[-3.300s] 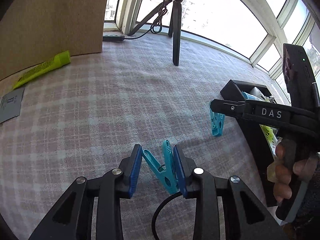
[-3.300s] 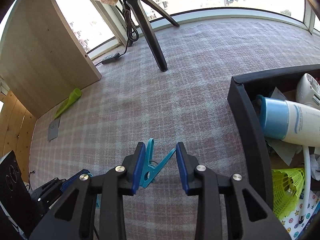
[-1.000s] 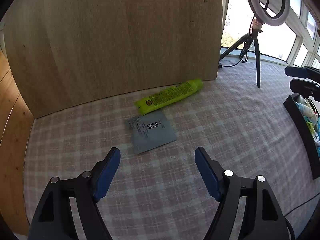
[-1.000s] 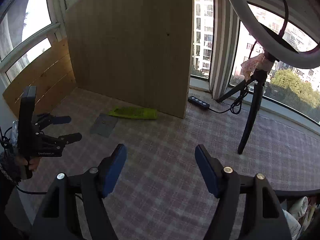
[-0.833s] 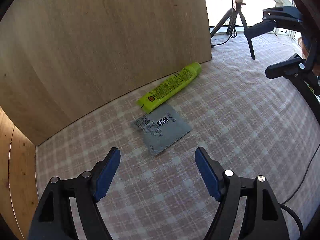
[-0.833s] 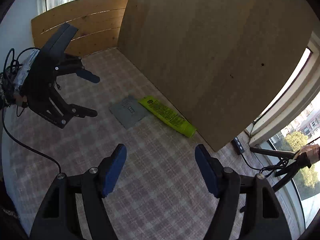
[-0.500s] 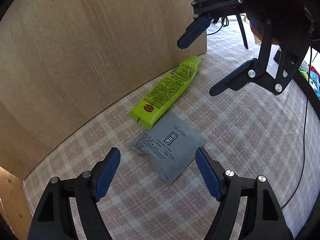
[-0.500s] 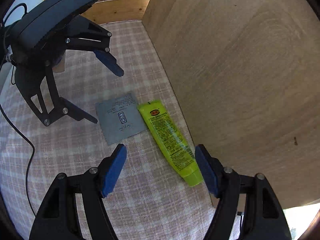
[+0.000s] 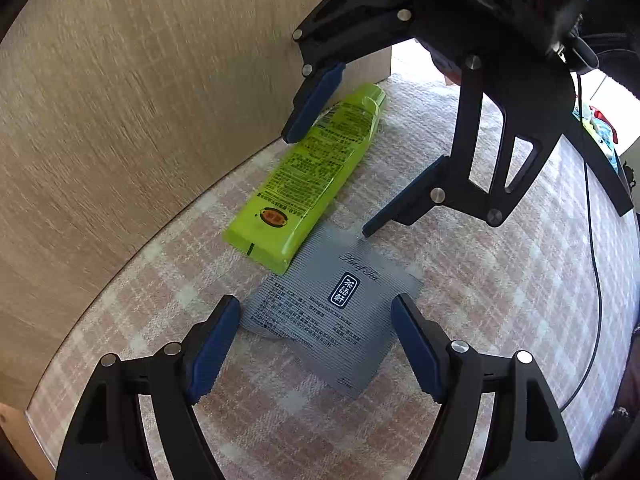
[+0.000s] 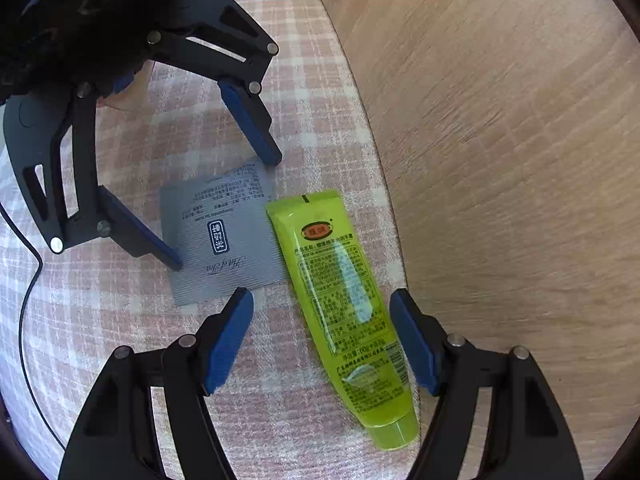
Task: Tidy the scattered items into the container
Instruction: 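Grasp the grey sachet with the left gripper while the right grasps the yellow-green tube, then carry the grey sachet and yellow-green tube over the tray and release them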
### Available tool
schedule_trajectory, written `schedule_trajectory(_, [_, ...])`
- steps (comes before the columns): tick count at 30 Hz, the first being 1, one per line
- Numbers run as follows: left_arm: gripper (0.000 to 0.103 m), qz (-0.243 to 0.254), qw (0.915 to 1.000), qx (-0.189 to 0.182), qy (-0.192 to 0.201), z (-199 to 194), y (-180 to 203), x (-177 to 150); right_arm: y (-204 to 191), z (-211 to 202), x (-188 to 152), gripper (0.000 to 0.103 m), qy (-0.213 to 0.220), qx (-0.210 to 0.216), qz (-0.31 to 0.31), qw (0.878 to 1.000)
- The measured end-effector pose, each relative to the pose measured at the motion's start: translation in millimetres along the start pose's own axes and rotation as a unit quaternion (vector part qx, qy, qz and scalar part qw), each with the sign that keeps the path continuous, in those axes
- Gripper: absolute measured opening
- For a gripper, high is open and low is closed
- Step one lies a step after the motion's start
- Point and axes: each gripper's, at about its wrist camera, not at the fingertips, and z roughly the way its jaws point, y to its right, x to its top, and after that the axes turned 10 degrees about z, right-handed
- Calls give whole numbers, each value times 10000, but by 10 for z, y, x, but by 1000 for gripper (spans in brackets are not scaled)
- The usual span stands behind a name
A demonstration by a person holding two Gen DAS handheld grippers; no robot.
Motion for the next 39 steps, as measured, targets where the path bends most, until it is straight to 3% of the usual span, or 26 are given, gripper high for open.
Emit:
schedule_trajectory(8, [77, 214, 9997, -5, -137, -3, 211, -2, 99, -37, -134, 68, -304, 417, 247, 9984])
schedule_trajectory(13, [77, 335, 9993, 62, -150, 17, 342, 48, 201, -124, -137, 44, -280, 320, 534, 9977])
schedule_trajectory(19, [78, 467, 9988, 22, -174, 41, 478, 144, 226, -184, -98, 46, -337, 155, 438, 9984])
schedule_trajectory(27, [17, -52, 9997, 225, 87, -109, 563, 79, 276, -351, -190, 42, -183, 258, 688, 9971])
schedule_trajectory(29, [11, -183, 9996, 134, 154, -140, 587, 64, 261, -414, -256, 42, -92, 262, 765, 9967])
schedule_trajectory(39, [11, -401, 9976, 317, 467, -370, 907, 152, 384, -944, -606, 42, 579, 201, 1508, 9867])
